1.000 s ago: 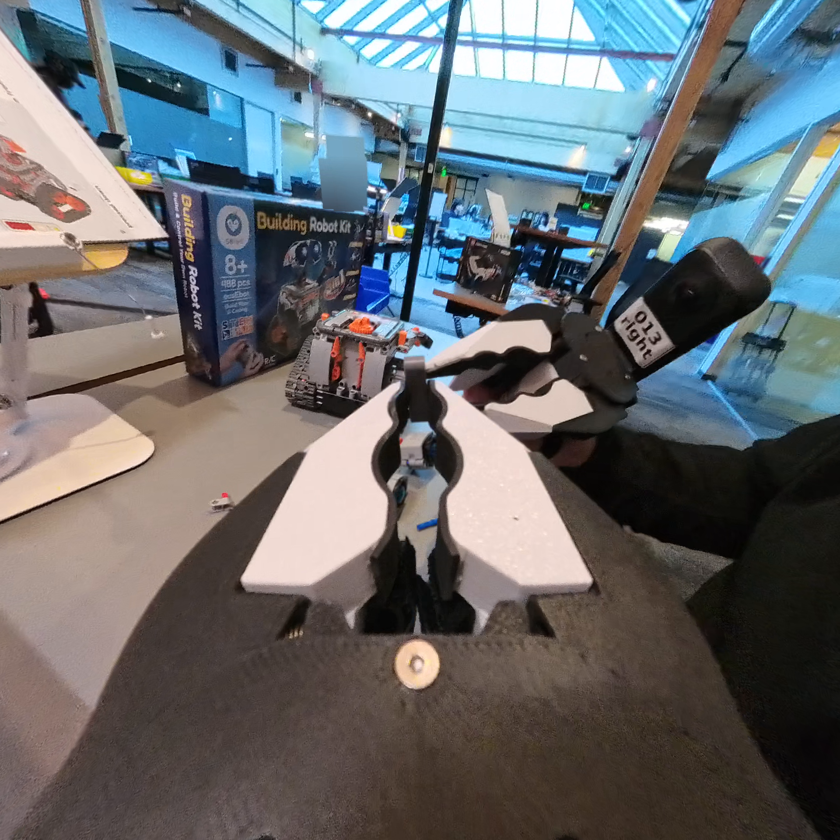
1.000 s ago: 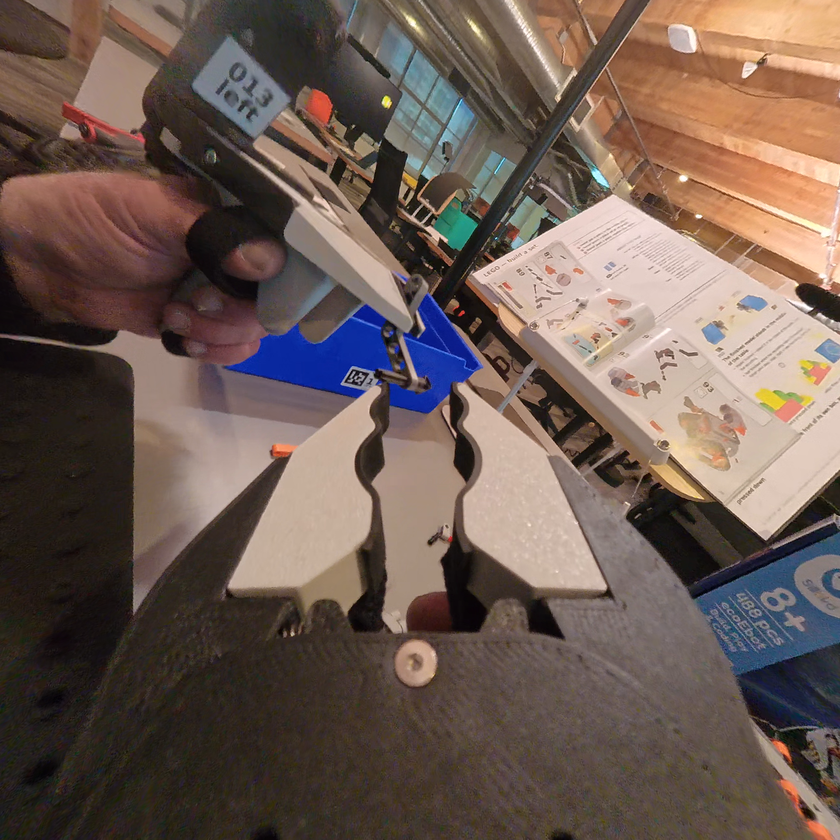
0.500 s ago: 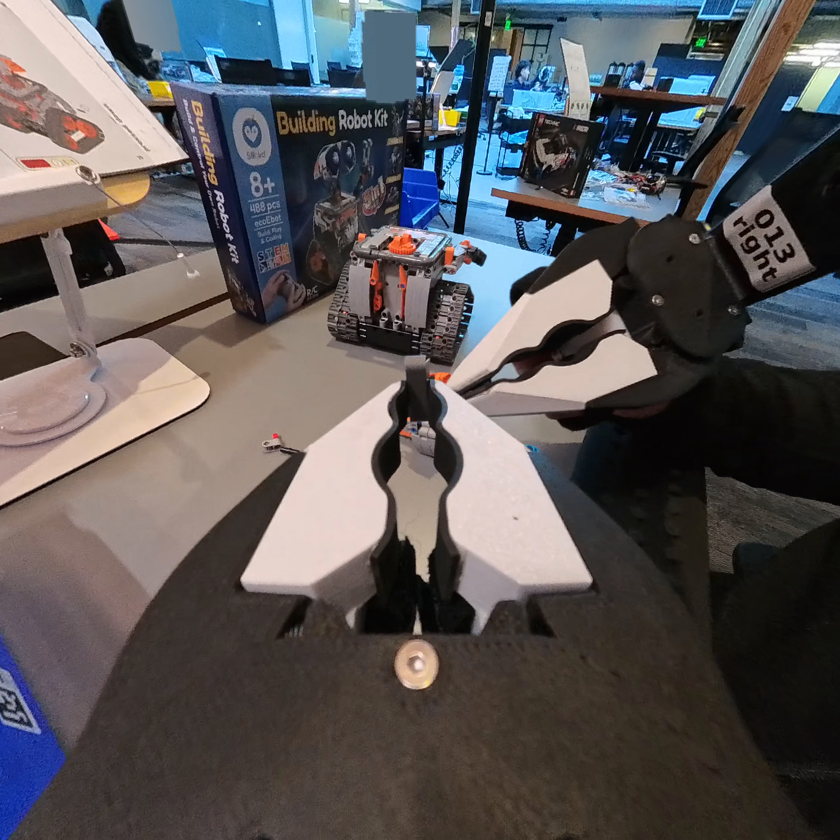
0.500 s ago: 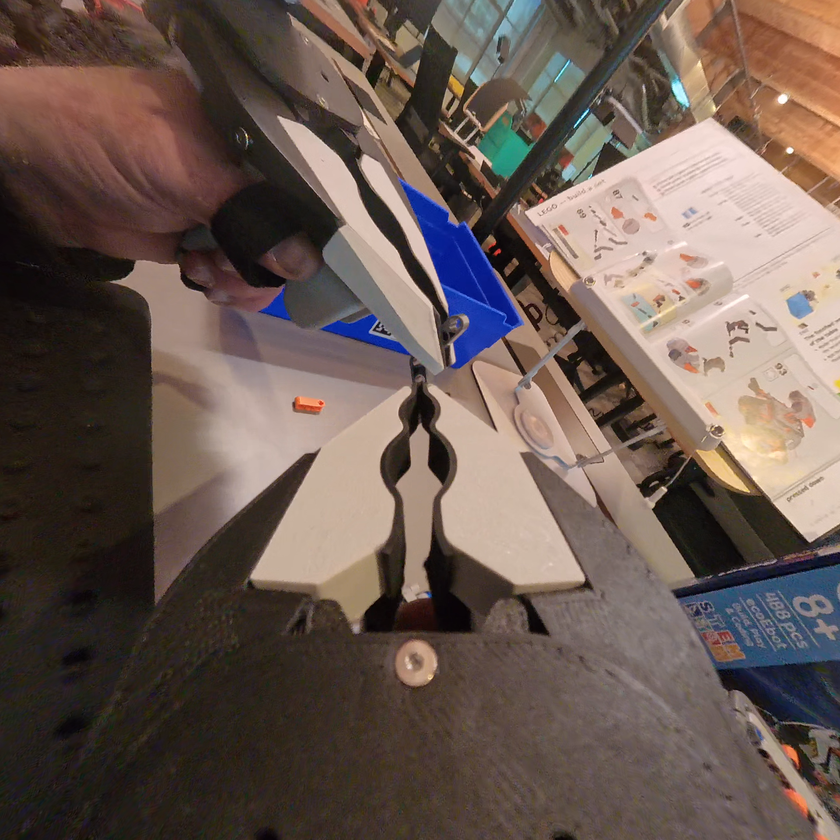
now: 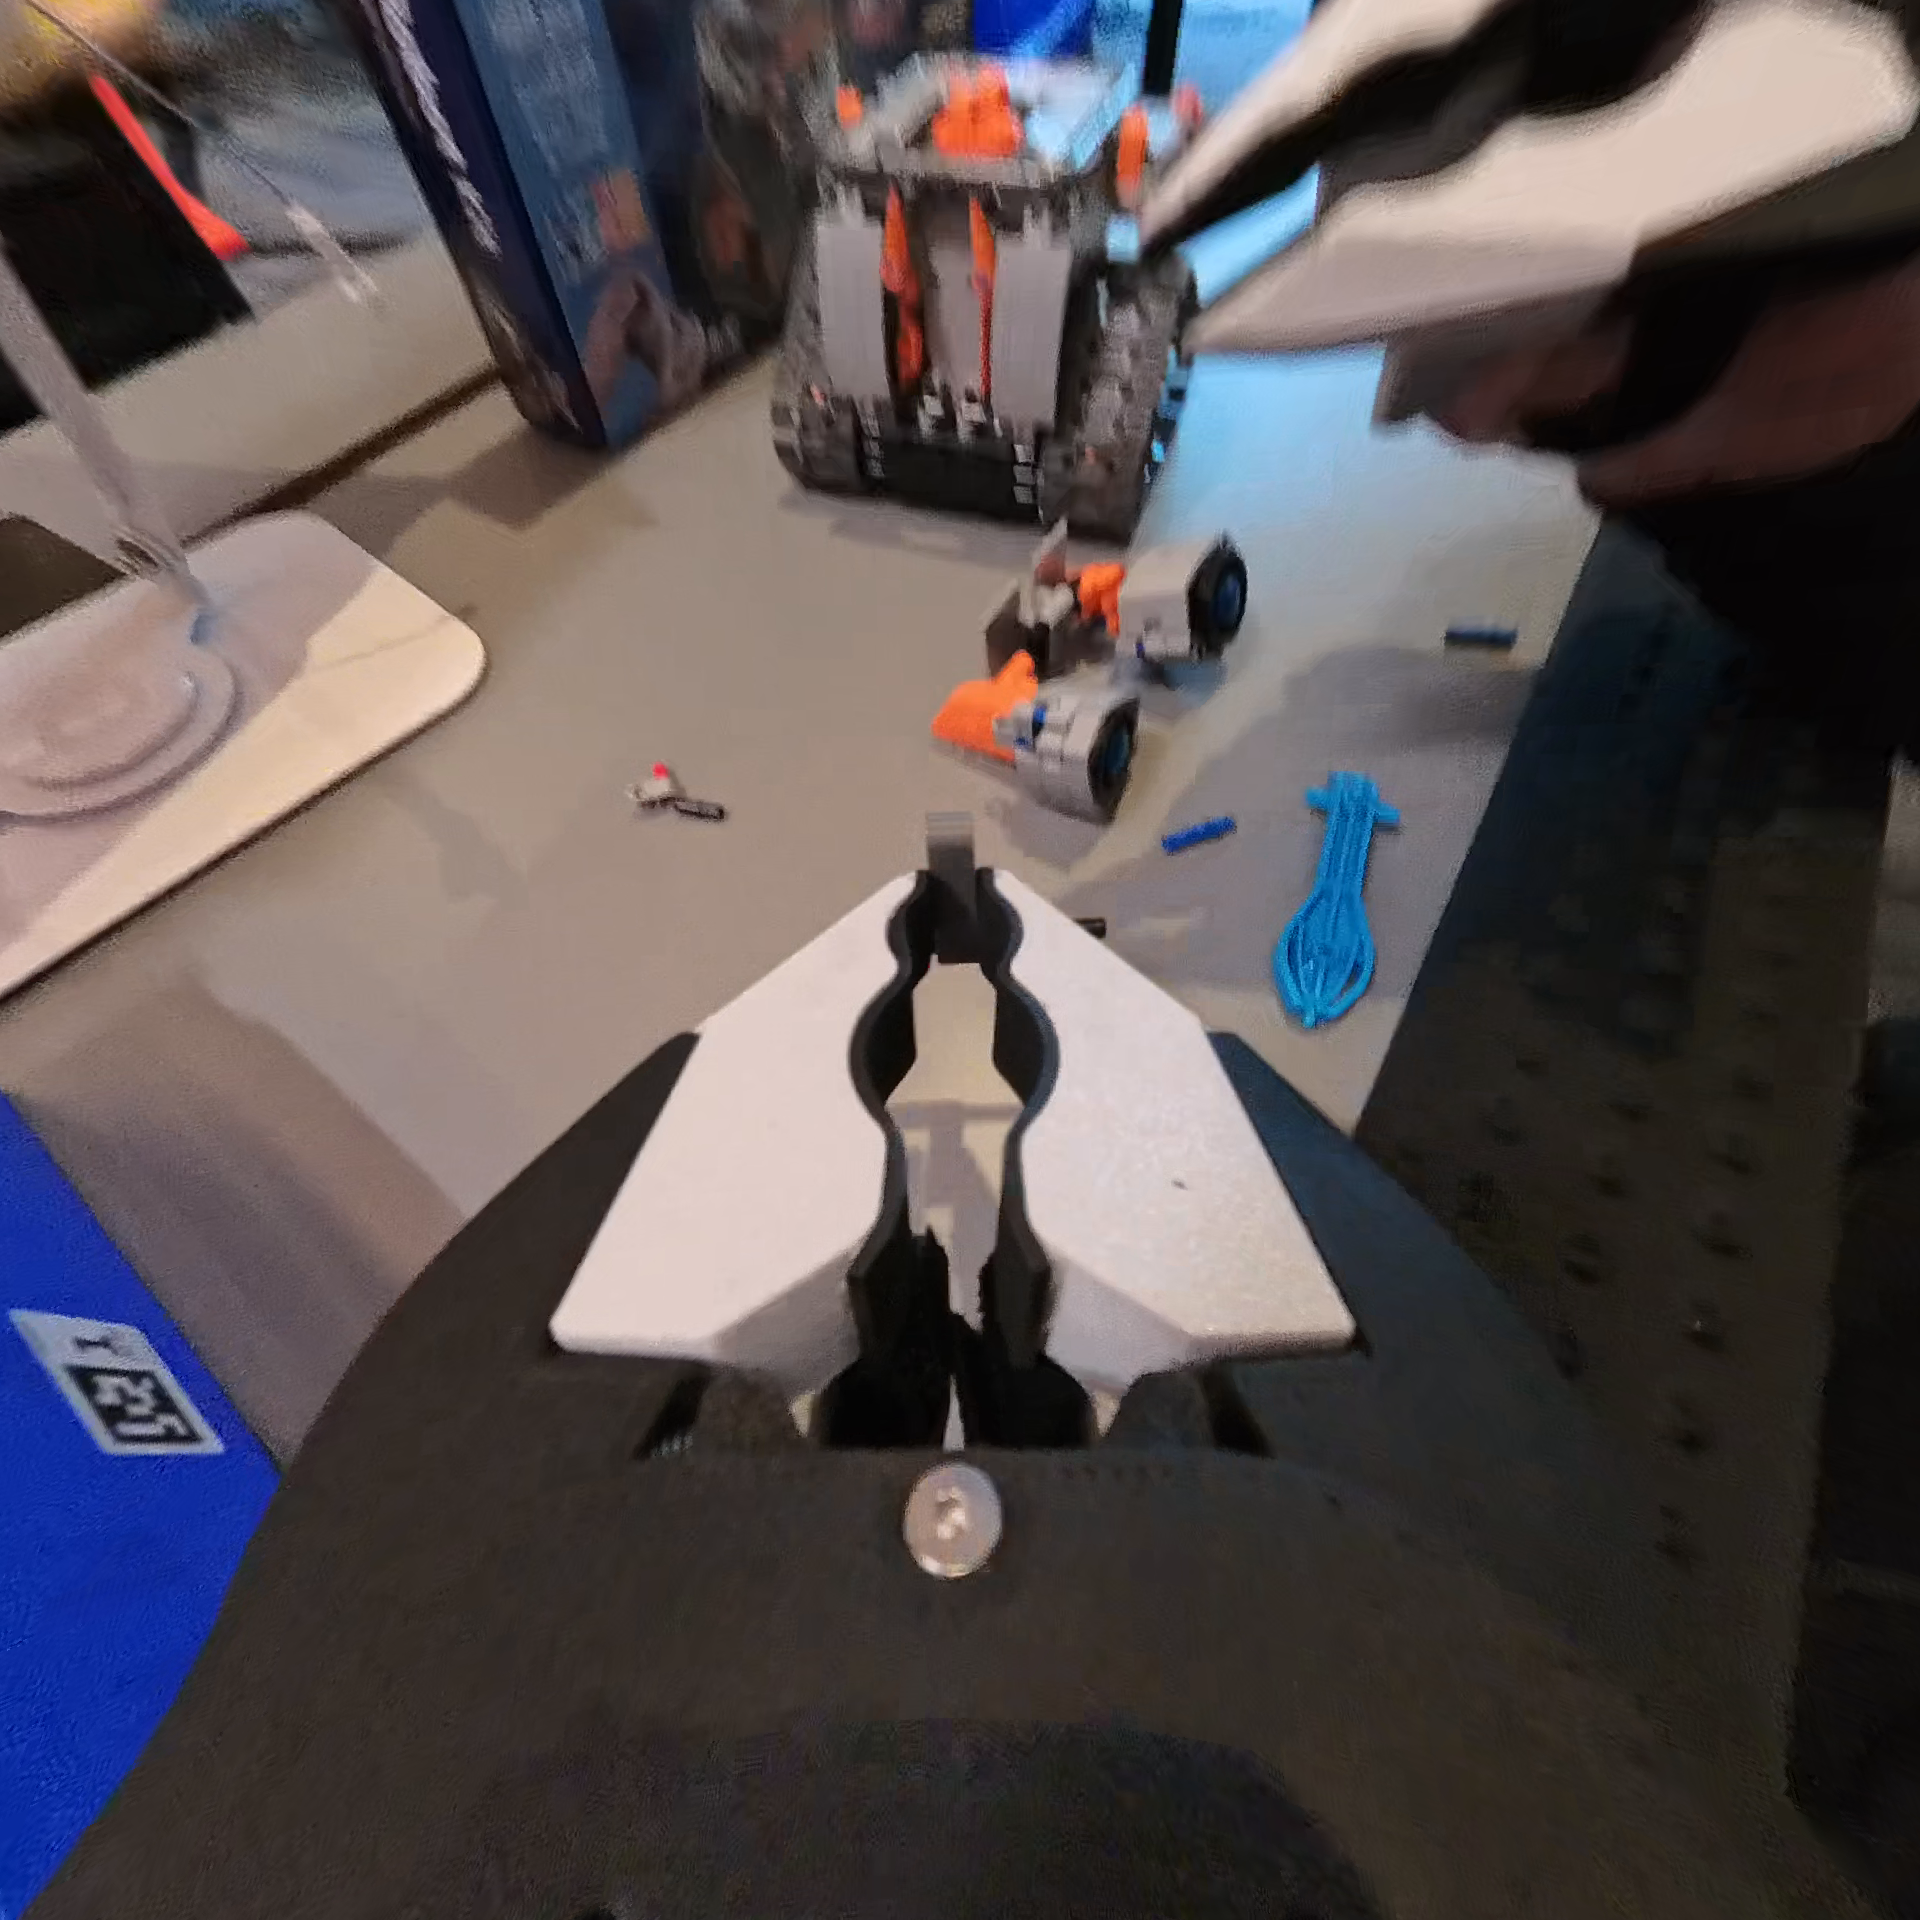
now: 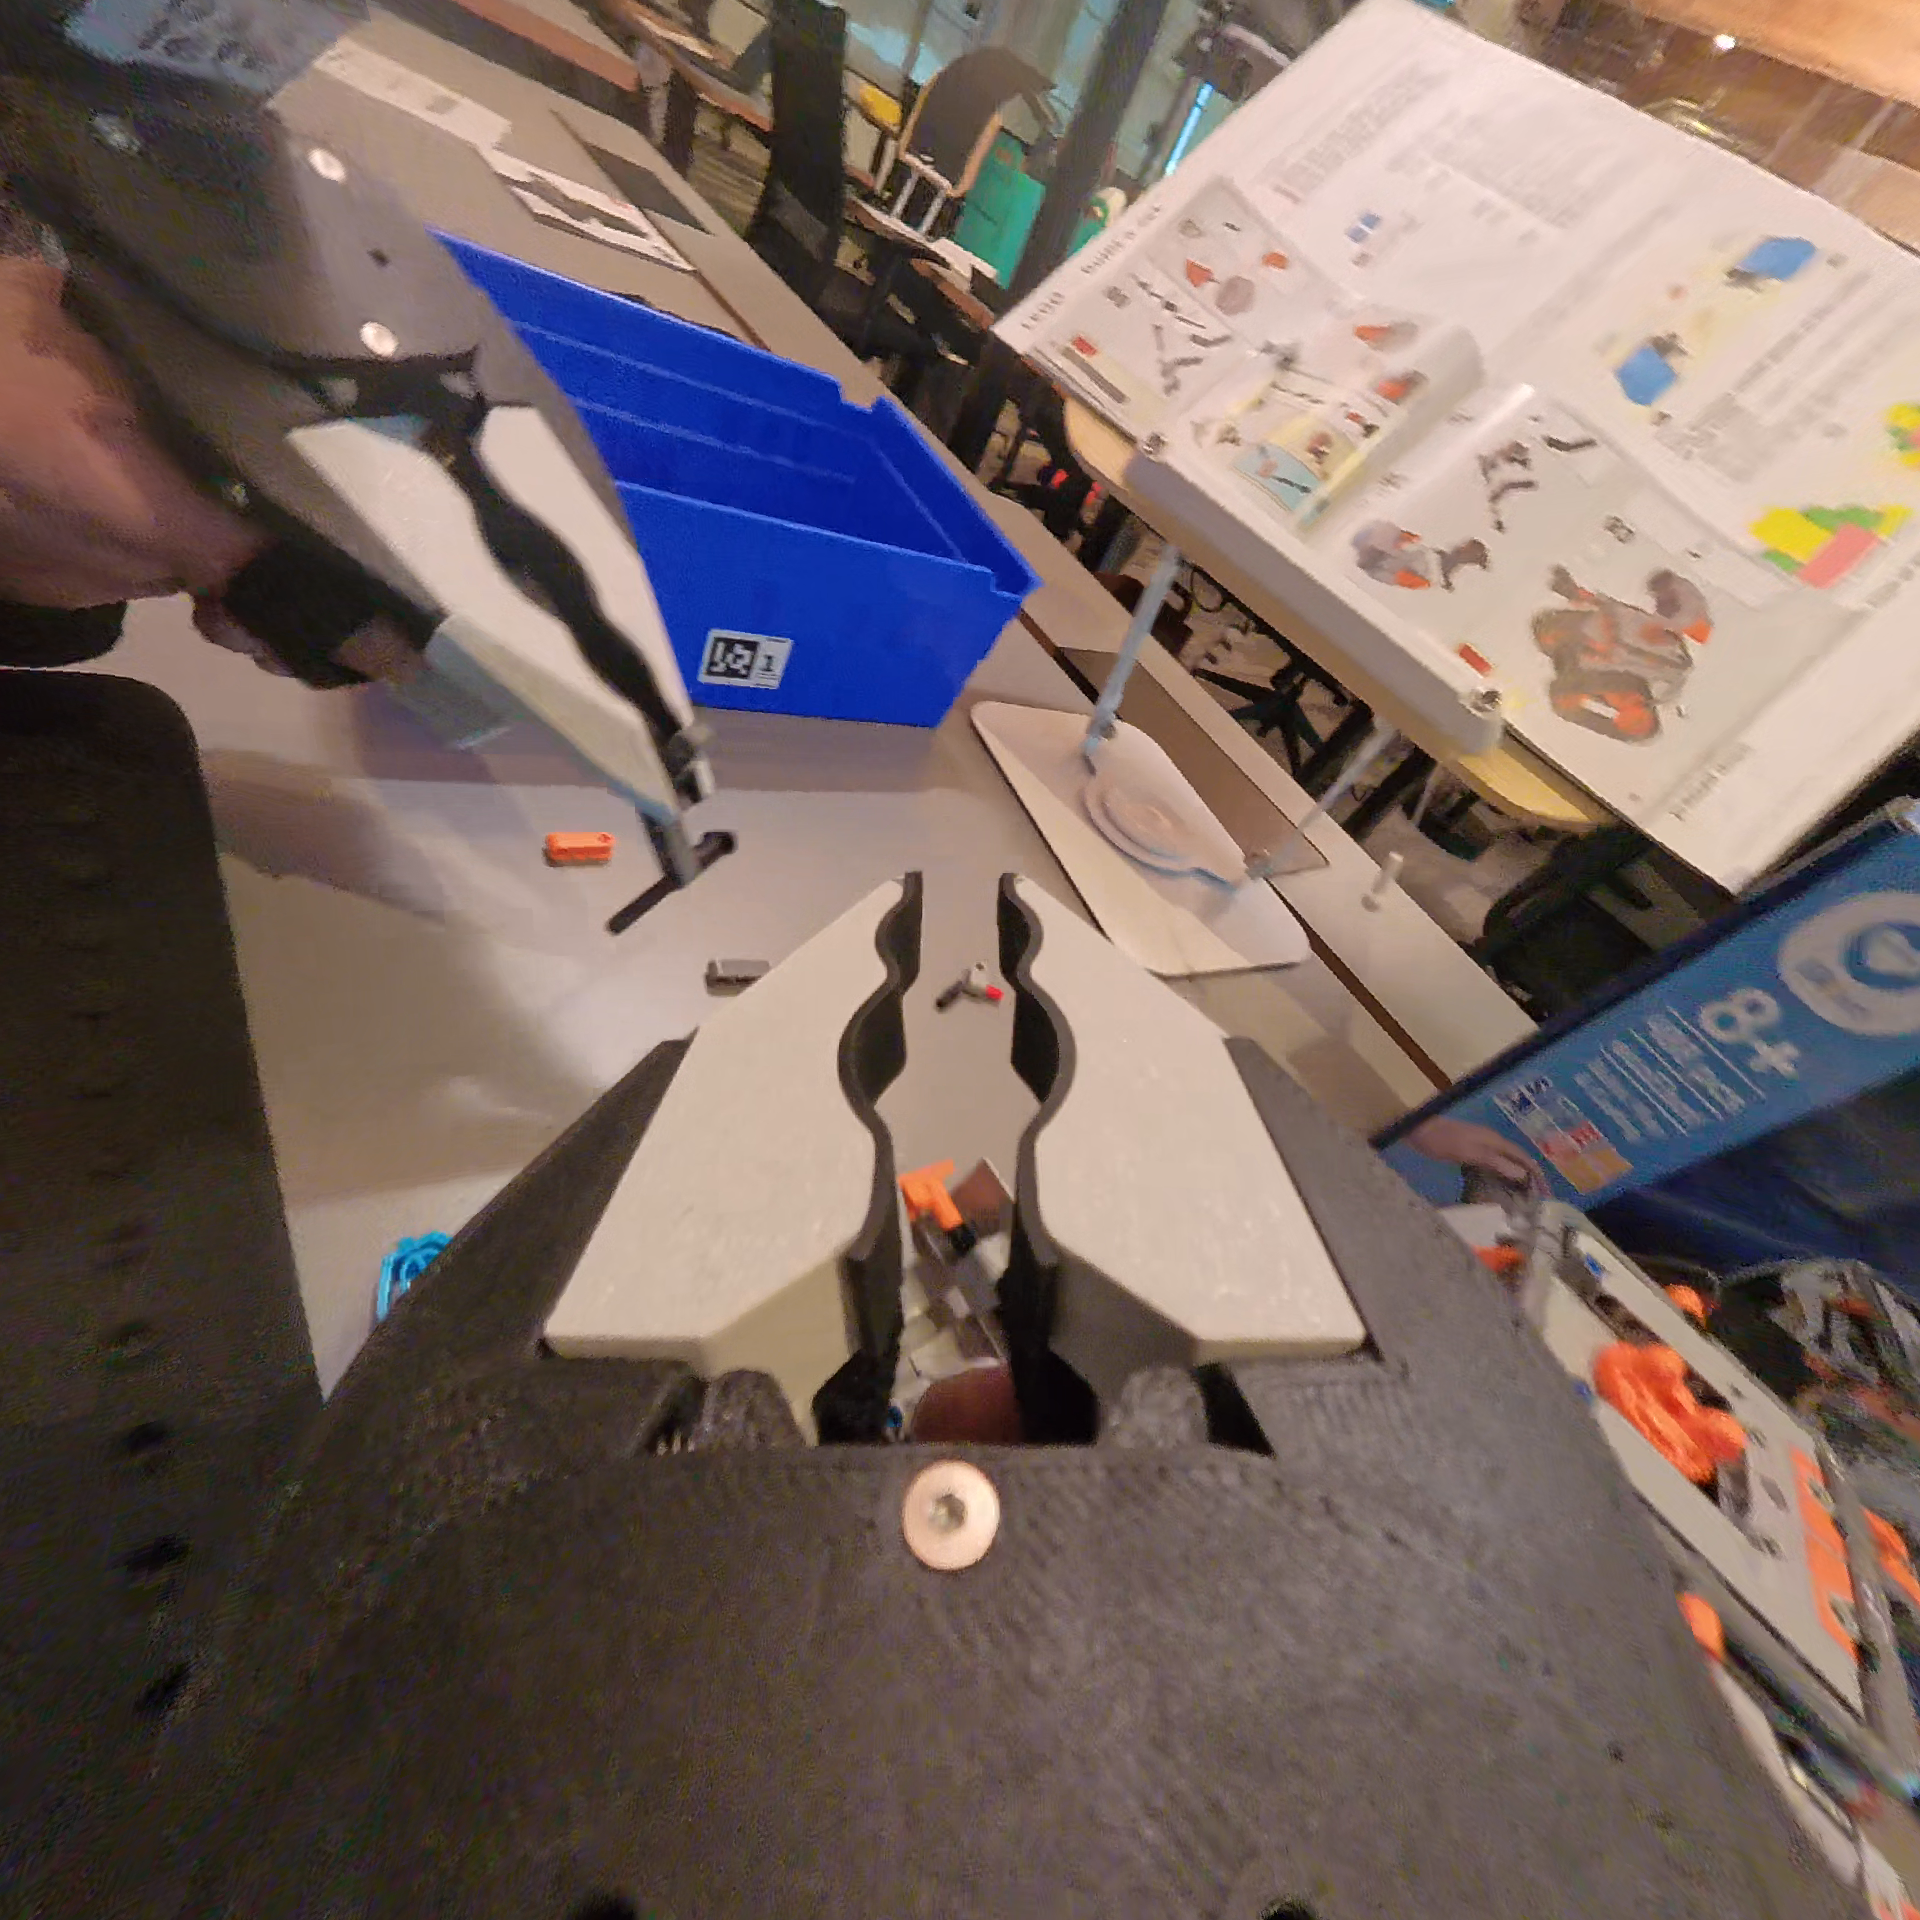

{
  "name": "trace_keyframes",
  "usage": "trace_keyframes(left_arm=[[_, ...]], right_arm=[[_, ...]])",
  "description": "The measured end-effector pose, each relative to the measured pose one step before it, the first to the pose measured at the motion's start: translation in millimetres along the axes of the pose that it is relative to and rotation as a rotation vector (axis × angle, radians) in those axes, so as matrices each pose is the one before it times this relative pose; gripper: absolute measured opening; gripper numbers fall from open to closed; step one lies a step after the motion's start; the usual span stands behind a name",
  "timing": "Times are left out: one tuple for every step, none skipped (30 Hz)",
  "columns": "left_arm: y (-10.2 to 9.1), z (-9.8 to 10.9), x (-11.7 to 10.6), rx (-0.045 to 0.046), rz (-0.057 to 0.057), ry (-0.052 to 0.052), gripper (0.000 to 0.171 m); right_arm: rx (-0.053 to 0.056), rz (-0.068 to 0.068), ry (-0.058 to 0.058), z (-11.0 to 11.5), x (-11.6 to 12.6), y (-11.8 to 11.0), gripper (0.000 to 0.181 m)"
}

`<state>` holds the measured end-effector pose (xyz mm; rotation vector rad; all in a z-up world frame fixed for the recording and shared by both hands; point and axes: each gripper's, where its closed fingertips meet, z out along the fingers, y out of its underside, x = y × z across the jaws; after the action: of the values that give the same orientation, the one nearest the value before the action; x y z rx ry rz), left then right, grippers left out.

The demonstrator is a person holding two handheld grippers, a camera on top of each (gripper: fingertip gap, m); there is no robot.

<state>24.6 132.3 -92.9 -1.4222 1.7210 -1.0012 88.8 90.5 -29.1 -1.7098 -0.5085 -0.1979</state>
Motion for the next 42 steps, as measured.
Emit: trace_keyframes(left_arm=[[6.61, 4.17, 2.35, -0.03722, 0.0139, 0.0066, 0.005], [6.59, 4.08, 0.93, -0.03875, 0.0073, -0.0004, 0.005], [8.44, 4.34, 2.79, -0.05136, 0.0095, 0.0112, 0.005], [7.13, 4.19, 2.59, -0.04158, 0.0072, 0.0106, 0.005], [5.77, 3.85, 0.79, -0.02966, -0.0025, 0.002, 0.005], [6.46, 3.72, 1.12, -0.03226, -0.001, 0.0053, 0.005], [5.55, 3.43, 0.98, -0.02578, 0.0039, 0.0046, 0.005], [3.28, 2.4, -0.01, -0.01218, 0.003, -0.0017, 0.005], [2.79, 1.65, 0.51, -0.01103, 0.0018, 0.0016, 0.006], [0.01, -0.27, -0.21, 0.00355, -0.0003, -0.0014, 0.006], [0.41, -0.45, -0.62, 0.00061, -0.0016, -0.0027, 0.005], [0.23, -0.25, -1.28, 0.0024, 0.0002, -0.0065, 0.005], [0.13, 0.05, 0.02, 0.00509, 0.0017, 0.0003, 0.006], [0.7, 0.14, 0.2, 0.00228, -0.003, 0.0029, 0.006], [1.35, 0.49, 0.26, 0.0, -0.0017, 0.0026, 0.006], [1.41, 0.57, 0.79, 0.0015, 0.001, 0.0044, 0.008], [1.73, 0.51, 1.06, -0.00042, 0.0009, 0.0056, 0.009], [1.68, 0.53, 0.54, 0.00022, 0.0004, 0.0031, 0.009], [1.3, 0.7, 0.98, 0.00124, 0.003, 0.0065, 0.009], [1.02, 0.65, 0.82, 0.00174, 0.0049, 0.0042, 0.006], [0.16, 0.5, -0.28, 0.00437, 0.0018, -0.002, 0.006], [-0.33, 0.3, 0.59, 0.00437, 0.0014, 0.0046, 0.006], [-0.97, -0.23, 0.12, 0.00651, 0.0032, 0.001, 0.005], [-0.65, -0.44, -0.2, 0.00477, 0.0027, -0.001, 0.005], [0.53, -0.2, -0.48, -0.00079, 0.0001, -0.0012, 0.005], [0.36, -0.25, -0.88, 0.00193, 0.0007, -0.0036, 0.006], [0.44, -0.51, -1.5, 0.00272, -0.0032, -0.0054, 0.005], [0.88, -0.79, -1.19, 0.00043, -0.006, -0.0027, 0.005], [0.28, -1.07, -1.21, 0.00452, -0.0051, -0.0022, 0.005], [0.08, -1.42, -1.75, 0.00563, -0.0053, -0.0065, 0.005], [-0.07, -1.73, -2.16, 0.00563, -0.0058, -0.0112, 0.005], [-0.01, -1.85, -1.99, 0.00421, -0.004, -0.0109, 0.005], [-0.38, -2.03, -1.78, 0.00701, -0.0006, -0.0108, 0.005], [-1.21, -2.43, -2.47, 0.01463, -0.0036, -0.0152, 0.005], [0.03, -2.12, -2.07, 0.0058, -0.0061, -0.0119, 0.005], [1.28, -1.64, -1.68, -0.00096, 0.0006, -0.0111, 0.005], [0.44, -1.36, -1.82, 0.00637, 0.0001, -0.0126, 0.005], [-0.78, -0.97, -0.56, 0.01266, -0.0064, -0.0048, 0.005], [-0.23, 0.02, 1.17, 0.0066, -0.0049, 0.0043, 0.005], [-0.22, 0.11, -0.48, 0.00491, 0.0041, -0.0085, 0.005], [-0.24, -0.26, -1.49, 0.00378, 0.0069, -0.0135, 0.005], [-0.66, -0.93, -0.44, 0.00383, 0.0014, -0.0034, 0.005]], right_arm=[[-0.0078, 0.016, -0.0025, -3.33, 3.13, 3.81, 0.011], [-0.0176, 0.0114, -0.014, -1.58, 0.57, 4.96, 0.011], [-0.0269, 0.0054, -0.016, 0.23, -0.67, 6.1, 0.011], [-0.0332, 0.0009, -0.0144, 1.71, -1.28, 6.38, 0.012], [-0.0332, -0.0026, -0.0219, 2.97, -2.87, 5.93, 0.013], [-0.0278, -0.0067, -0.025, 3.64, -3.95, 4.25, 0.013], [-0.0233, -0.0111, -0.0173, 4.03, -3.41, 2.71, 0.013], [-0.0195, -0.0154, -0.0159, 4.28, -3.41, 1.21, 0.013], [-0.0178, -0.0193, -0.0234, 4.53, -4.5, -0.26, 0.013], [-0.0197, -0.0239, -0.0196, 4.87, -3.95, -1.13, 0.014], [-0.0244, -0.0281, -0.0111, 5.0, -2.43, -1.18, 0.015], [-0.0281, -0.0275, -0.011, 4.97, -1.86, -0.8, 0.017], [-0.0265, -0.0231, -0.0111, 4.71, -1.24, -0.67, 0.018], [-0.0204, -0.0174, -0.0074, 4.37, -0.22, -0.91, 0.019], [-0.0121, -0.0116, -0.0054, 3.78, 0.4, -1.34, 0.019], [-0.0054, -0.0065, -0.0082, 3.29, 0.18, -1.55, 0.019], [-0.0013, -0.0032, -0.0106, 2.81, -0.28, -1.77, 0.018], [0.0001, -0.0014, -0.0099, 2.41, -0.33, -1.73, 0.018], [-0.0005, -0.0001, -0.0091, 2.16, -0.24, -1.45, 0.018], [-0.0011, -0.0005, -0.0082, 2.08, -0.08, -1.21, 0.018], [-0.003, -0.0017, -0.0066, 2.15, -0.03, -0.86, 0.018], [-0.008, -0.0025, -0.0066, 2.35, 0.18, -0.14, 0.018], [-0.0117, -0.0047, -0.0066, 2.23, 0.3, 0.31, 0.018], [-0.0111, -0.0066, -0.005, 2.07, 0.64, 0.04, 0.018], [-0.0102, -0.0056, -0.0042, 1.97, 0.86, -0.17, 0.018], [-0.0098, -0.0042, -0.0067, 1.92, 0.74, -0.46, 0.018], [-0.0082, -0.0051, -0.009, 1.93, 0.45, -0.66, 0.018], [-0.0073, -0.0061, -0.006, 2.14, 0.74, -0.8, 0.018], [-0.009, -0.0061, -0.0056, 2.34, 0.72, -0.38, 0.019], [-0.0106, -0.007, -0.0096, 2.53, -0.03, -0.22, 0.019], [-0.0092, -0.0093, -0.0084, 2.65, -0.16, -0.35, 0.02], [-0.01, -0.0094, -0.0035, 2.65, 0.43, -0.11, 0.02], [-0.0133, -0.0089, -0.0059, 2.86, 0.16, 0.51, 0.021], [-0.0144, -0.0078, -0.0101, 2.97, -0.68, 0.89, 0.022], [-0.0122, -0.0029, -0.0073, 2.95, -0.22, 0.83, 0.024], [-0.0085, 0.0006, -0.0087, 2.63, -0.38, 0.46, 0.026], [-0.0065, -0.0009, -0.0173, 2.52, -1.84, 0.17, 0.027], [-0.0083, -0.0039, -0.0165, 2.56, -2.07, 0.46, 0.029], [-0.0126, -0.0076, -0.0085, 2.53, -1.25, 0.97, 0.031], [-0.0167, -0.0103, -0.0104, 2.67, -1.62, 1.36, 0.031], [-0.0184, -0.0088, -0.0117, 2.89, -1.81, 1.43, 0.032], [-0.0201, -0.0041, -0.0095, 2.84, -1.16, 1.48, 0.034]])
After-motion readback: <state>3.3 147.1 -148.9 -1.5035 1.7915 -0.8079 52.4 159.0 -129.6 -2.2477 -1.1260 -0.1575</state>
